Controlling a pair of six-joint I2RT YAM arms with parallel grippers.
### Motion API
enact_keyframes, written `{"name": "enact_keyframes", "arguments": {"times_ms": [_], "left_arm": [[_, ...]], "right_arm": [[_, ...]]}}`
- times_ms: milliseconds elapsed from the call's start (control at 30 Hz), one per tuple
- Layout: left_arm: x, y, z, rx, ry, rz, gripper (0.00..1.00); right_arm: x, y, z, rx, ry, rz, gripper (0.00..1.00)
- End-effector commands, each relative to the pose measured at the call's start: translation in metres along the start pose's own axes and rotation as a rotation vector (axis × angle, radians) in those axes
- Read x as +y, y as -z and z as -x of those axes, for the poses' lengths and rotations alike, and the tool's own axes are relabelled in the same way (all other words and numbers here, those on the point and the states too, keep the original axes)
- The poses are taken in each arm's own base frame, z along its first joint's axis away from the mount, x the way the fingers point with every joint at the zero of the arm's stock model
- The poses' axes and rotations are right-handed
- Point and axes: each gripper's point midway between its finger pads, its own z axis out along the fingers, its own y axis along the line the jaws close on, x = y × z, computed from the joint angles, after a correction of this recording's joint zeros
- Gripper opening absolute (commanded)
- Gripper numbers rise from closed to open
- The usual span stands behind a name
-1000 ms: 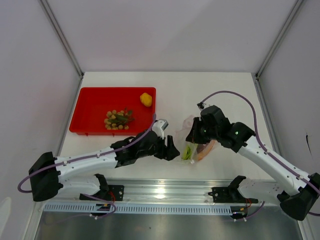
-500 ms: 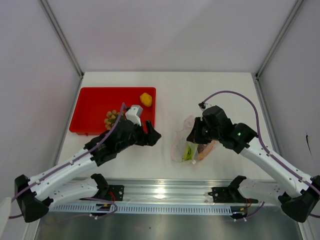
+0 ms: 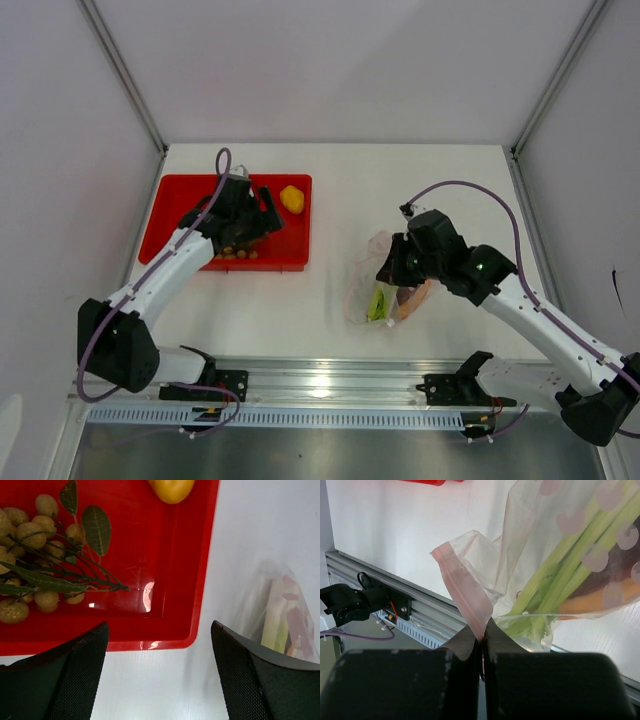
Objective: Place the food in the zip-top bag and seal the zipper
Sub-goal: Pick up the fake fruit from the bin.
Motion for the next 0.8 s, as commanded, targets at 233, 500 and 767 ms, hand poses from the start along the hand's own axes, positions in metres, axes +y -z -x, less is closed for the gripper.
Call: {"name": "enact_keyframes", "arguments": {"times_ms": [233,500,767], "left_arm": [[0.018,-0.043,0.003,0.087,0.346,0.093,0.82],[0.032,-0.076,-0.003,0.120,0.500,0.184,0.80],[0.058,-0.098,-0.010,0.144,0.643,0.234,0.76]], "right_arm": [[0.002,0.003,0.011,-0.030,0.014,0.019,0.00],[0.005,0.000,0.013,-0.026,0.012,0.032,0.00],[0.003,0.001,0.015,-0.028,0.014,0.023,0.00]]}}
